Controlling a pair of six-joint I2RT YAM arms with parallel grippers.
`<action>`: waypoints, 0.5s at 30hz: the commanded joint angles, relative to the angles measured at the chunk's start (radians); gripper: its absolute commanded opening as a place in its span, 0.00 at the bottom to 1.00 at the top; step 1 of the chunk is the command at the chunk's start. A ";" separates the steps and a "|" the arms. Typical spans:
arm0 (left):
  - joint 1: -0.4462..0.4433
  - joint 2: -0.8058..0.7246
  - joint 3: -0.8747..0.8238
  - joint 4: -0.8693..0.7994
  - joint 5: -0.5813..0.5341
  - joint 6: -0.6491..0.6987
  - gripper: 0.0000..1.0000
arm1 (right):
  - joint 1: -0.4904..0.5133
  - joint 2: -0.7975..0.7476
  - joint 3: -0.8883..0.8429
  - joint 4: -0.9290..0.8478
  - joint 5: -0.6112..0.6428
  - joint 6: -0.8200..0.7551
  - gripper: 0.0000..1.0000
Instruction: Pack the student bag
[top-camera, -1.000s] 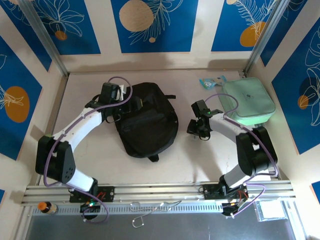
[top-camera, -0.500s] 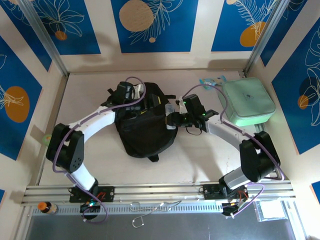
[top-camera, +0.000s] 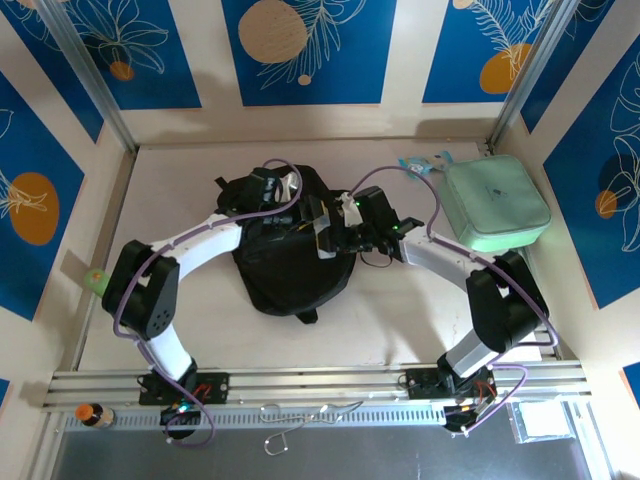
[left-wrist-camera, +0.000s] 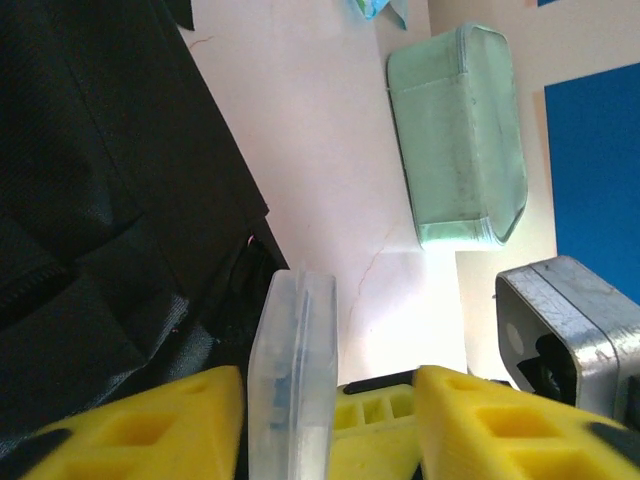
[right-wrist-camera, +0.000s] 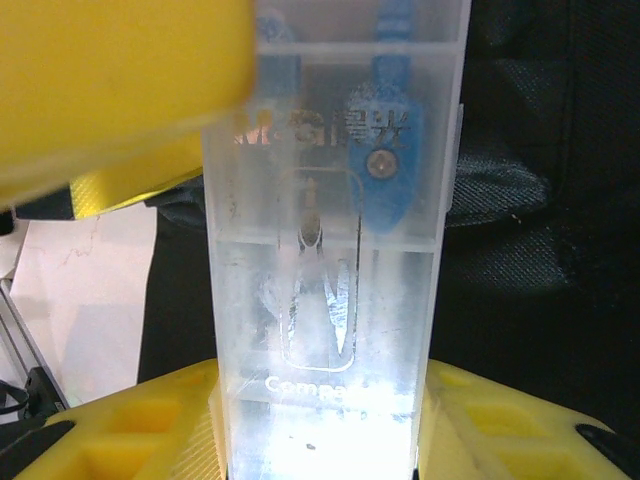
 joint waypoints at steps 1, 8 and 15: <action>-0.007 0.021 0.006 0.033 0.016 -0.011 0.40 | 0.009 0.016 0.036 0.019 -0.035 -0.021 0.45; -0.007 0.036 0.018 0.026 0.015 -0.003 0.29 | 0.008 0.011 0.034 0.027 -0.053 -0.021 0.45; 0.025 0.009 0.031 0.019 0.009 0.017 0.18 | -0.031 -0.032 -0.002 0.088 -0.102 0.038 0.67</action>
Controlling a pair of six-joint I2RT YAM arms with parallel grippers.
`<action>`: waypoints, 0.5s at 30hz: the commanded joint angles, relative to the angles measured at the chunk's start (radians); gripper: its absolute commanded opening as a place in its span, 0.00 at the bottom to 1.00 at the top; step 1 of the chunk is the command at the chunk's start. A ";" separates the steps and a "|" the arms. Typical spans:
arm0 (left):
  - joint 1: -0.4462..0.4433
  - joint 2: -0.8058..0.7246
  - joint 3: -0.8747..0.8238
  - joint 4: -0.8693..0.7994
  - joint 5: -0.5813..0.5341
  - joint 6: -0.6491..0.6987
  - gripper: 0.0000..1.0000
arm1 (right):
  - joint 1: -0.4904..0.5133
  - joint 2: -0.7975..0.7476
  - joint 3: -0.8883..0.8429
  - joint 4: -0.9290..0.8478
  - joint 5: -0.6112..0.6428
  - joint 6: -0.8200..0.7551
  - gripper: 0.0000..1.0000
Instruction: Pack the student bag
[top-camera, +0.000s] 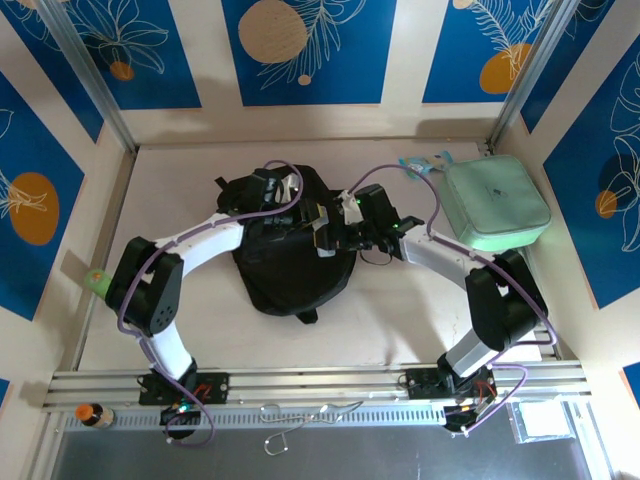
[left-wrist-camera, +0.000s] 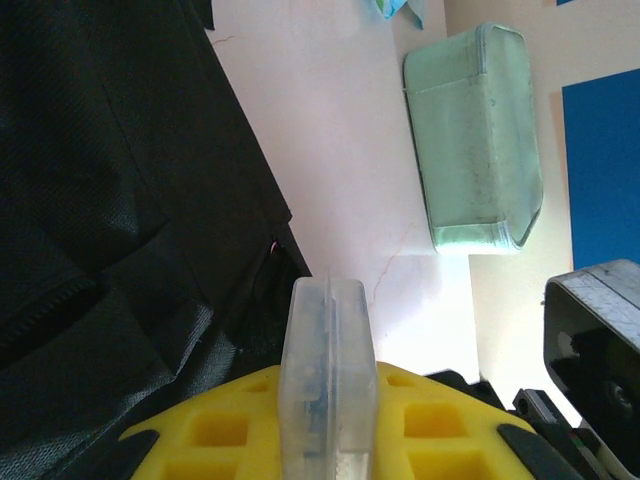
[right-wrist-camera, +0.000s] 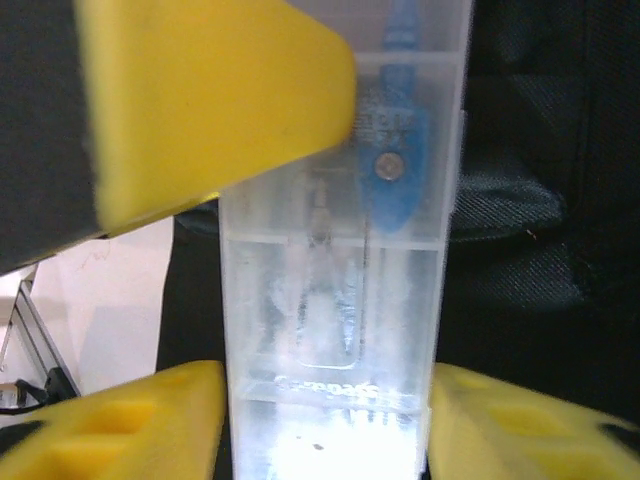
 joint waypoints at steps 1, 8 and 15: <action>0.029 -0.026 0.017 0.040 0.020 -0.006 0.17 | -0.032 -0.048 -0.020 0.091 -0.081 0.047 0.73; 0.087 -0.133 -0.083 0.266 0.039 -0.152 0.17 | -0.106 -0.073 -0.125 0.438 -0.271 0.326 0.94; 0.118 -0.161 -0.161 0.554 0.035 -0.350 0.17 | -0.118 0.027 -0.104 0.703 -0.388 0.596 0.93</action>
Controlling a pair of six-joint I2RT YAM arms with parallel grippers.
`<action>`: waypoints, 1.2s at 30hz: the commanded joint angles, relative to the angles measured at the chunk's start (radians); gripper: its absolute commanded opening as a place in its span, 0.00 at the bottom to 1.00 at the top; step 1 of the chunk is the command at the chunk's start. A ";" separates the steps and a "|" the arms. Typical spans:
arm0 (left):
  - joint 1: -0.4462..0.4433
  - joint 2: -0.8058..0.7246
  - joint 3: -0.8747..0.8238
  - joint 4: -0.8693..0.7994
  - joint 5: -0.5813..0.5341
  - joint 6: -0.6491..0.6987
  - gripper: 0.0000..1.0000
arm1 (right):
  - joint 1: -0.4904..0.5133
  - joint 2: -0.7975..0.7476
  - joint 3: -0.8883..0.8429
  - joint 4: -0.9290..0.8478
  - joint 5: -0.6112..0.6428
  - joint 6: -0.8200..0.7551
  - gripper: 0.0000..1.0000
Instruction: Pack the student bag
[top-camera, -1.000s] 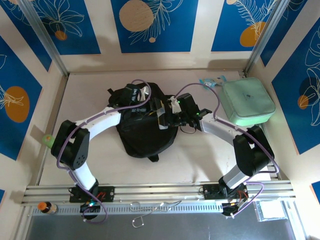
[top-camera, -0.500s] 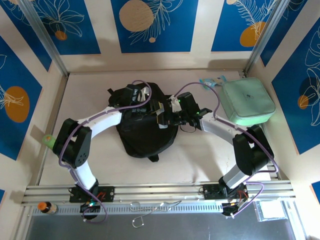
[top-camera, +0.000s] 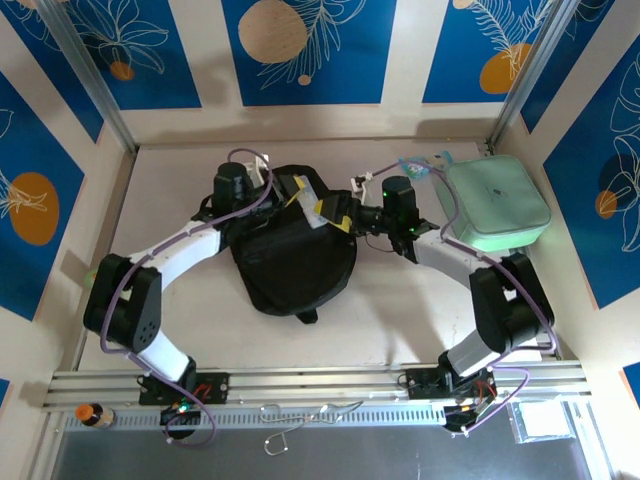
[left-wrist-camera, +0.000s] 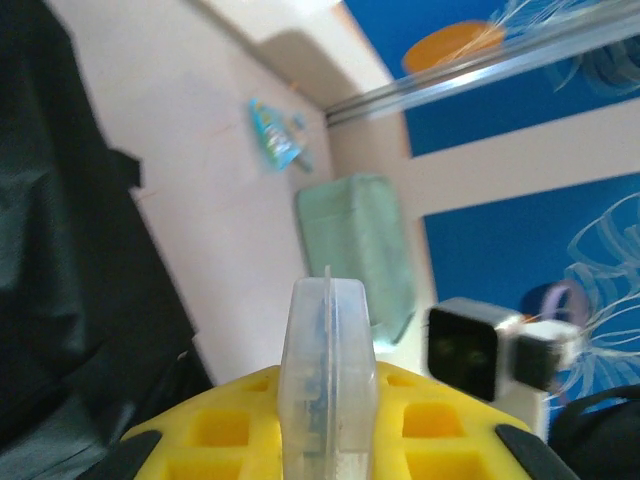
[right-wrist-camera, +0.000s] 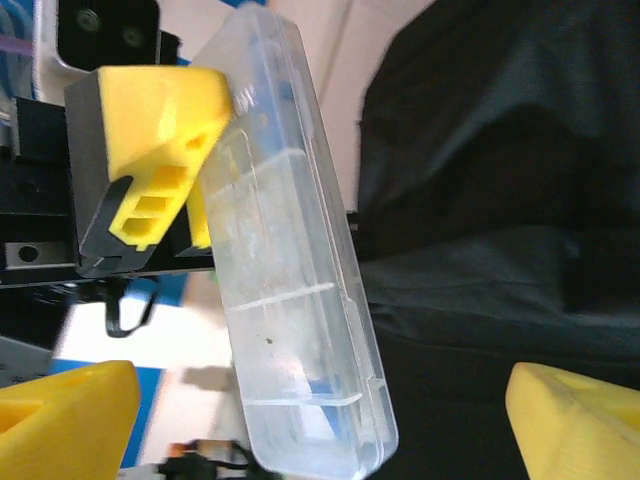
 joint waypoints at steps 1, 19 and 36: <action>0.010 -0.015 -0.033 0.229 0.018 -0.136 0.17 | -0.002 0.057 0.016 0.200 -0.107 0.196 0.92; 0.029 0.015 -0.069 0.264 -0.001 -0.184 0.24 | -0.027 0.066 0.053 0.283 -0.157 0.293 0.36; 0.030 0.046 -0.078 0.337 -0.010 -0.221 0.20 | -0.007 0.104 0.082 0.288 -0.186 0.318 0.46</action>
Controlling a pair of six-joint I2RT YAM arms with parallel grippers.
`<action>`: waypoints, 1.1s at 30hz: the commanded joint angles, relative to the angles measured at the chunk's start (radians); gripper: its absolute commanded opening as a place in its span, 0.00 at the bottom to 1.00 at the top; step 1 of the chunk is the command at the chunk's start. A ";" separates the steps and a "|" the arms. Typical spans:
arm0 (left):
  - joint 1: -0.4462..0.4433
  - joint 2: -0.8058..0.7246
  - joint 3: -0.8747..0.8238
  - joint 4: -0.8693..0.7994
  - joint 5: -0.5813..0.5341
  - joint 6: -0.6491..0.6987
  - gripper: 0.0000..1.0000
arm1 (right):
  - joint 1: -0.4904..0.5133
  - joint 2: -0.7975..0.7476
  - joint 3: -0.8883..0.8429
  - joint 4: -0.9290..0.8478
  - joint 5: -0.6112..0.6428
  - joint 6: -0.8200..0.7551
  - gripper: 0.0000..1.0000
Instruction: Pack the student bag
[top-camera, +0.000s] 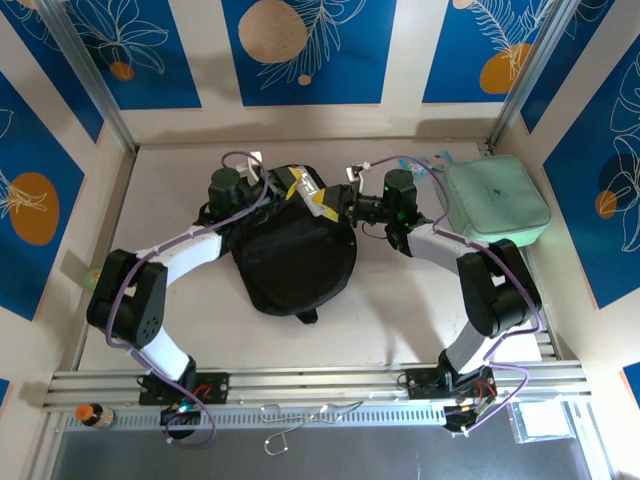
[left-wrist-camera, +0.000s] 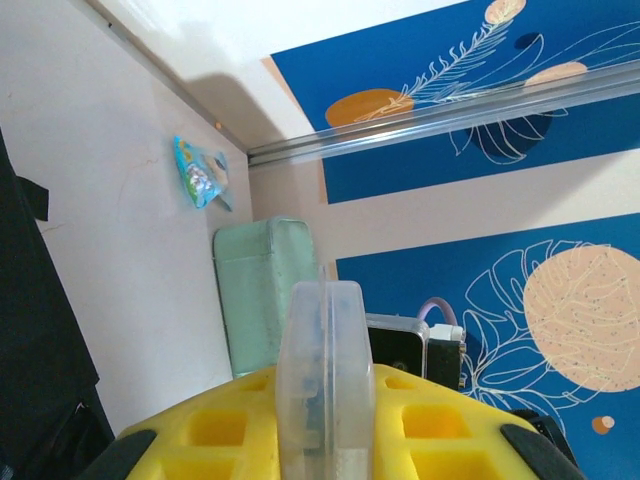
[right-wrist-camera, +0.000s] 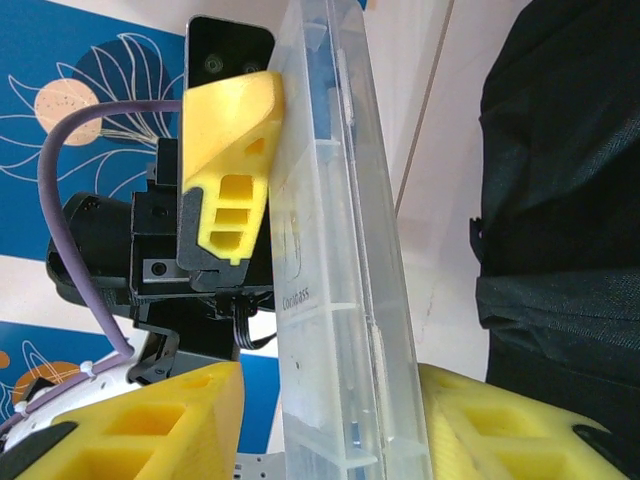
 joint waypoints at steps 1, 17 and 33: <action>0.010 0.016 -0.011 0.057 -0.011 -0.005 0.20 | 0.011 0.012 0.037 0.014 -0.032 0.015 0.46; 0.061 -0.107 -0.070 -0.416 -0.185 0.277 0.65 | -0.021 -0.080 0.015 -0.305 0.111 -0.168 0.14; -0.311 -0.036 -0.057 -0.607 -0.409 0.446 0.67 | -0.145 -0.236 0.003 -0.703 0.349 -0.385 0.14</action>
